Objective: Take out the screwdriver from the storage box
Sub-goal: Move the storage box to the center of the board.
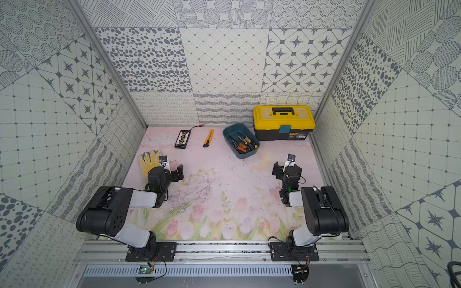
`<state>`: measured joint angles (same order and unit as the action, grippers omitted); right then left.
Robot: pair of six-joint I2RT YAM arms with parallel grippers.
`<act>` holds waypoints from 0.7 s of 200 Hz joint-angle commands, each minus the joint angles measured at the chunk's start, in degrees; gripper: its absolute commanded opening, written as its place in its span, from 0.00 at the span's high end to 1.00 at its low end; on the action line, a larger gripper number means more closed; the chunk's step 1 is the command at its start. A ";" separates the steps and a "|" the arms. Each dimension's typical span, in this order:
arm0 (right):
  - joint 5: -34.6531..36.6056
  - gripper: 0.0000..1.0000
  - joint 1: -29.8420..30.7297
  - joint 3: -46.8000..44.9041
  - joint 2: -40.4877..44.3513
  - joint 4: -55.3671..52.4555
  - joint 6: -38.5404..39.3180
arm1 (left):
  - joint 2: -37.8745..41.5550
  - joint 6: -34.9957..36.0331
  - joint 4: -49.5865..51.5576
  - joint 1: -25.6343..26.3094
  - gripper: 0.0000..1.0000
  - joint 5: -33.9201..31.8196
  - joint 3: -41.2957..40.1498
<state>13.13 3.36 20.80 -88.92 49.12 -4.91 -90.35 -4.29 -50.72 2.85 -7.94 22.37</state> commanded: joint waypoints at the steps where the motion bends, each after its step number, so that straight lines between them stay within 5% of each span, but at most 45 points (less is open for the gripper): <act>1: 0.23 0.01 0.16 1.01 0.07 1.72 0.47 | -0.38 1.03 -0.35 0.22 0.01 -0.14 0.44; 140: 0.23 0.01 0.16 1.06 0.07 1.71 0.49 | -0.42 0.86 -0.15 -0.05 0.01 0.37 0.65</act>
<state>13.13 3.36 20.80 -88.92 49.12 -4.91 -90.35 -4.29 -50.72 2.90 -7.94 22.37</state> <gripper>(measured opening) 0.990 0.991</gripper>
